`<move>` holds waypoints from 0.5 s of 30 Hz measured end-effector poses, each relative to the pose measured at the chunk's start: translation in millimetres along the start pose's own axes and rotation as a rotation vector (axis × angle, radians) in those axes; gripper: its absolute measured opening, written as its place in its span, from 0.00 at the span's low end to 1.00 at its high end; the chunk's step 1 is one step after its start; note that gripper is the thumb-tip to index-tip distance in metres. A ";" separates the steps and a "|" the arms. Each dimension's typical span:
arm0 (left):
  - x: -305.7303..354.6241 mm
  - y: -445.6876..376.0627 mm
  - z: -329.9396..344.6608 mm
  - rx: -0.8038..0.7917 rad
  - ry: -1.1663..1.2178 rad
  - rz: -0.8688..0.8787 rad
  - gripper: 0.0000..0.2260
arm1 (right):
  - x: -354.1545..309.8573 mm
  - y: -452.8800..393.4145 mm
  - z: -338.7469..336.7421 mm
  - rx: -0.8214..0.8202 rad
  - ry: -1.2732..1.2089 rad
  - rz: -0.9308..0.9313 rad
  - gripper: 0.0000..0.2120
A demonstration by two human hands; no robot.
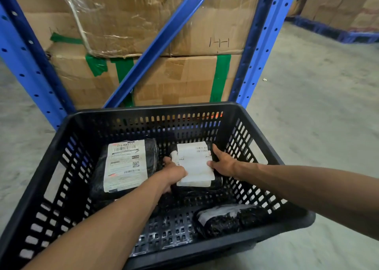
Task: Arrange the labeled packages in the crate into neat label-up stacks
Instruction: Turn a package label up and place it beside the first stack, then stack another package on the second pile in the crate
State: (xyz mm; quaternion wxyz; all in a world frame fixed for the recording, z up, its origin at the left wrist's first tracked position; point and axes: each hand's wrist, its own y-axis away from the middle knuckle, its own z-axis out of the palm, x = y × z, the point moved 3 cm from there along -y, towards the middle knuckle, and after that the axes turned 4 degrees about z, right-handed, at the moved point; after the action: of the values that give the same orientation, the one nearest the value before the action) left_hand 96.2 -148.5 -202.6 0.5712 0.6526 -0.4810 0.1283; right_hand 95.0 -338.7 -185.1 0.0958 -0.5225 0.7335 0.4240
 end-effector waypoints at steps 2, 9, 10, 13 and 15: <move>0.8 4.4 0.8 0.013 -0.020 0.020 0.32 | -2.5 3.0 -5.6 -0.011 0.178 -0.045 0.39; 20.4 35.0 7.2 0.004 -0.312 0.086 0.44 | -30.9 33.7 -40.4 0.024 0.603 -0.331 0.11; 24.3 40.1 9.9 -0.002 -0.372 0.094 0.44 | -31.2 40.9 -40.6 -0.069 0.608 -0.312 0.09; 32.1 51.8 15.9 0.092 -0.655 0.125 0.39 | -26.4 63.6 -34.3 -0.312 0.653 -0.236 0.10; 35.8 60.4 16.9 0.130 -0.797 0.128 0.32 | -18.6 74.2 -27.0 -0.444 0.679 -0.130 0.10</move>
State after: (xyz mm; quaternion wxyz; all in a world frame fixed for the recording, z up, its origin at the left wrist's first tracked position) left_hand 61.0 -173.4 -144.7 0.2885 0.6546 -0.6953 -0.0695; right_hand 48.4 -338.5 -118.7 -0.2404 -0.6861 0.5793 0.3685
